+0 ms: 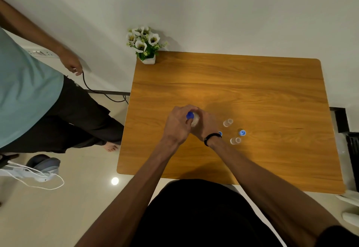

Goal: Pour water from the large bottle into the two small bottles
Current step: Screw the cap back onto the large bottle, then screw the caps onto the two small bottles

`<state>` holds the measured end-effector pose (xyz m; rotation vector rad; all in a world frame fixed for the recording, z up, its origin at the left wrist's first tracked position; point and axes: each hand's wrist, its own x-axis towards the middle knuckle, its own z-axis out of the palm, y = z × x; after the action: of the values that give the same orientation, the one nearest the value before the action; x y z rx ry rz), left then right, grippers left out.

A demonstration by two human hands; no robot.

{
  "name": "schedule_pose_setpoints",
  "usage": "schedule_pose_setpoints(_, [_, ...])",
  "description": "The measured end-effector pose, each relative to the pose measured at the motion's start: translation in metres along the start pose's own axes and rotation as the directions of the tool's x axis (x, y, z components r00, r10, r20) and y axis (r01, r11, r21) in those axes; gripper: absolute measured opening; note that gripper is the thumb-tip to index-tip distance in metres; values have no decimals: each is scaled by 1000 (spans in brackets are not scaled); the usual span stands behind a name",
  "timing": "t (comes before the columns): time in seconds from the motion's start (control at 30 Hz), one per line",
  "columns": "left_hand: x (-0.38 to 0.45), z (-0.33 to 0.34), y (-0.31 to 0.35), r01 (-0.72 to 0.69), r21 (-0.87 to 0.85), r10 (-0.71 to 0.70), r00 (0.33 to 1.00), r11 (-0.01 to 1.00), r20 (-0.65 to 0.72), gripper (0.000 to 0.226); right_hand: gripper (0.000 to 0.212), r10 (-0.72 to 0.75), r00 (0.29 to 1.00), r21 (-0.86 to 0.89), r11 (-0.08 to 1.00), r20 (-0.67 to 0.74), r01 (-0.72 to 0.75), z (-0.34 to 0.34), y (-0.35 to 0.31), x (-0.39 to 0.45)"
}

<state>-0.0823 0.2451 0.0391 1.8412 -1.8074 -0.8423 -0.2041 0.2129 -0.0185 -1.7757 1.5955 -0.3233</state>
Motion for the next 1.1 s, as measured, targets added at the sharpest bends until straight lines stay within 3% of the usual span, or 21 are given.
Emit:
schedule_pose_setpoints(0.3, [2,11,1,1,-25,0,1000,1000,31,39,49,-15,1000,117,993,14,13,-6,13,-5])
schedule_pose_setpoints(0.4, [0,16,-4,2,-18,-1,999,1000,52,43,81,54,996,73,996,66,-59,-9,23,-12])
schedule_pose_setpoints(0.47, [-2,18,-6,-11,-25,12,999,1000,44,46,89,141,987,-5,990,75,-141,-9,37,-23])
schedule_pose_setpoints(0.6, [-8,22,-5,-102,27,104,990,994,-99,50,56,165,986,-173,971,-22,-167,-10,64,-44])
schedule_pose_setpoints(0.73, [-18,30,-1,-183,101,203,947,978,-248,35,23,120,993,-389,915,16,-105,-11,72,-51])
schedule_pose_setpoints(0.9, [-32,36,2,-233,85,247,919,969,-306,16,28,208,976,-566,813,64,-136,-9,67,-42])
schedule_pose_setpoints(1.1, [-50,37,2,-199,42,204,947,979,-247,18,22,245,966,-667,734,80,-131,-2,76,-34])
